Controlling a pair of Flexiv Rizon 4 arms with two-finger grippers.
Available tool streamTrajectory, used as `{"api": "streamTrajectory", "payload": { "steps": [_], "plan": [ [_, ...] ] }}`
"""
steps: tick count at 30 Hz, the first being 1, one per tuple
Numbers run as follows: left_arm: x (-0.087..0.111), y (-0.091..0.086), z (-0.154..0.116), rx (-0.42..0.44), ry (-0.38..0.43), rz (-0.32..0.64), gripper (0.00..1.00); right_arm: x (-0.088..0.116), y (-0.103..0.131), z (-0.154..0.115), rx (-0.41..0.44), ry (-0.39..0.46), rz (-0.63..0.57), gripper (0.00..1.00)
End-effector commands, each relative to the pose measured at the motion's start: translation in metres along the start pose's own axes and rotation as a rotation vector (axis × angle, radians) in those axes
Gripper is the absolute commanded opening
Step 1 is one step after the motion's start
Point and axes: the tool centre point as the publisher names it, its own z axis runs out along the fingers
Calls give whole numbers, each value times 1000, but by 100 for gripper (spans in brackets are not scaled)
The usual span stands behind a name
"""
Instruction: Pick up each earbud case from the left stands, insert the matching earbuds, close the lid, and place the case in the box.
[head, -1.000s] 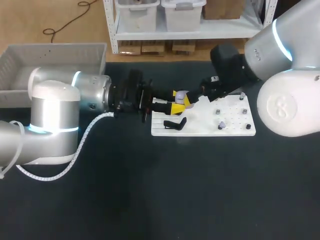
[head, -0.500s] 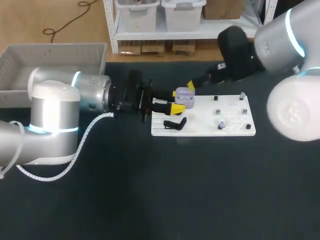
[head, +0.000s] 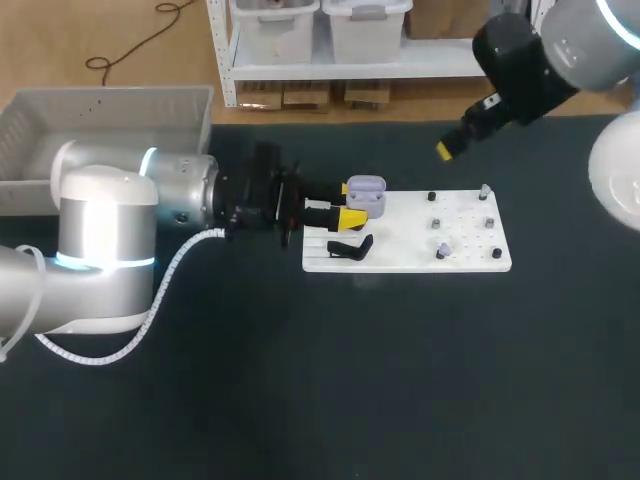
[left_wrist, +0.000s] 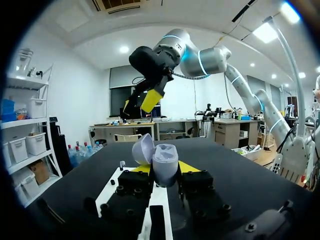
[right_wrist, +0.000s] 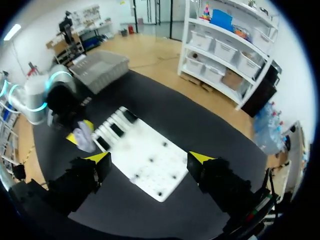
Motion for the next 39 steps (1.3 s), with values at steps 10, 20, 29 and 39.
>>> {"api": "streamTrajectory", "payload": {
  "steps": [10, 20, 29, 39],
  "plan": [
    [0, -2, 0, -8, -1, 2, 0, 21, -45, 46, 288, 241, 42, 100],
    [0, -2, 0, -8, -1, 2, 0, 37, -58, 65, 379, 312, 176, 100],
    [0, -2, 0, -8, -1, 2, 0, 55, -58, 88, 376, 391, 230, 100],
    [0, -2, 0, -8, -1, 2, 0, 58, -64, 107, 361, 405, 229, 77]
  ]
}}
